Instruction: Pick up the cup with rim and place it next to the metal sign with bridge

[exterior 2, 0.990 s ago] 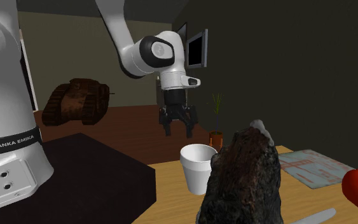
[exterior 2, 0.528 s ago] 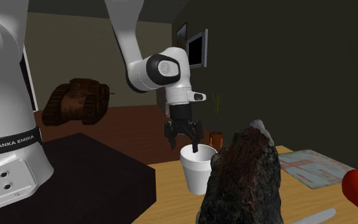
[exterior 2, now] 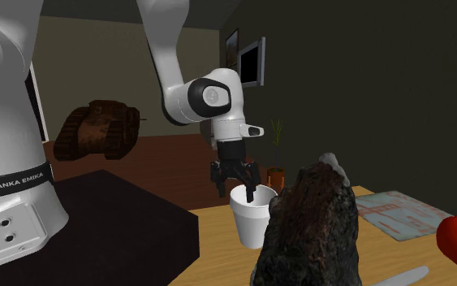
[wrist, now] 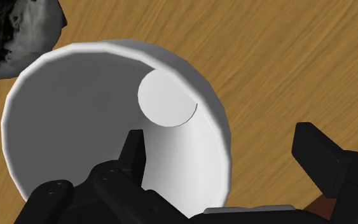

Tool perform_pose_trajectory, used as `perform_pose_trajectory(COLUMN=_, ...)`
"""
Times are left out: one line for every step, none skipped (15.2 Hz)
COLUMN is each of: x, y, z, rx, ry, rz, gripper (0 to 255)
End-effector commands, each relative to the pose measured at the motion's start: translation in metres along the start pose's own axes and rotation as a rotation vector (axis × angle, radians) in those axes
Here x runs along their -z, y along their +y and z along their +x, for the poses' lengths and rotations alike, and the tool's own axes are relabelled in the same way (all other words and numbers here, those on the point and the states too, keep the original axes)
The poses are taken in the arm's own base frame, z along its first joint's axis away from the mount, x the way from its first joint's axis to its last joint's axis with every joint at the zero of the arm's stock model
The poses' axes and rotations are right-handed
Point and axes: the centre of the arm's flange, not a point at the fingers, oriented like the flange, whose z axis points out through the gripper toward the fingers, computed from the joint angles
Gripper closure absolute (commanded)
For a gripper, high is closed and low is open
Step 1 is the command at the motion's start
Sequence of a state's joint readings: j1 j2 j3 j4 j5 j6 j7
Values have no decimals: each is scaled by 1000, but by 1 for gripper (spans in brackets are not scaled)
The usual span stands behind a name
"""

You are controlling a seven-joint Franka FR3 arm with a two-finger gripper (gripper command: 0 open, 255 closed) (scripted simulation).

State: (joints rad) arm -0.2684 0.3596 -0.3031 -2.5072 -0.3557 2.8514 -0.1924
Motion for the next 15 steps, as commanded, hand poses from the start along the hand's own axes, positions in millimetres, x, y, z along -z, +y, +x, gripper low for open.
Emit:
perform_pose_trajectory(x=0, y=0, z=0, rx=0, ry=0, rz=0, gripper=0)
perform_pose_trajectory(x=0, y=0, z=0, rx=0, ry=0, rz=0, gripper=0)
perform_pose_trajectory(x=0, y=0, z=0, rx=0, ry=0, rz=0, gripper=255)
perform_pose_trajectory(x=0, y=0, z=0, rx=0, ry=0, rz=0, gripper=255)
perform_pose_trajectory(x=0, y=0, z=0, rx=0, ry=0, rz=0, gripper=255)
perform_pose_trajectory(x=0, y=0, z=0, rx=0, ry=0, rz=0, gripper=255)
perform_pose_trajectory(x=0, y=0, z=0, rx=0, ry=0, rz=0, gripper=255)
perform_pose_trajectory(x=0, y=0, z=0, rx=0, ry=0, rz=0, gripper=255)
perform_pose_trajectory(x=0, y=0, z=0, rx=0, ry=0, rz=0, gripper=255)
perform_pose_trajectory(x=0, y=0, z=0, rx=0, ry=0, rz=0, gripper=255)
perform_pose_trajectory(x=0, y=0, z=0, rx=0, ry=0, rz=0, gripper=255)
perform_pose_trajectory(x=0, y=0, z=0, rx=0, ry=0, rz=0, gripper=255)
perform_pose_trajectory(x=5, y=1, z=-1, rx=0, ry=0, rz=0, gripper=255)
perform_pose_trajectory(x=10, y=2, z=-1, rx=0, ry=0, rz=0, gripper=255)
perform_pose_trajectory(x=15, y=3, z=-1, rx=0, ry=0, rz=0, gripper=255)
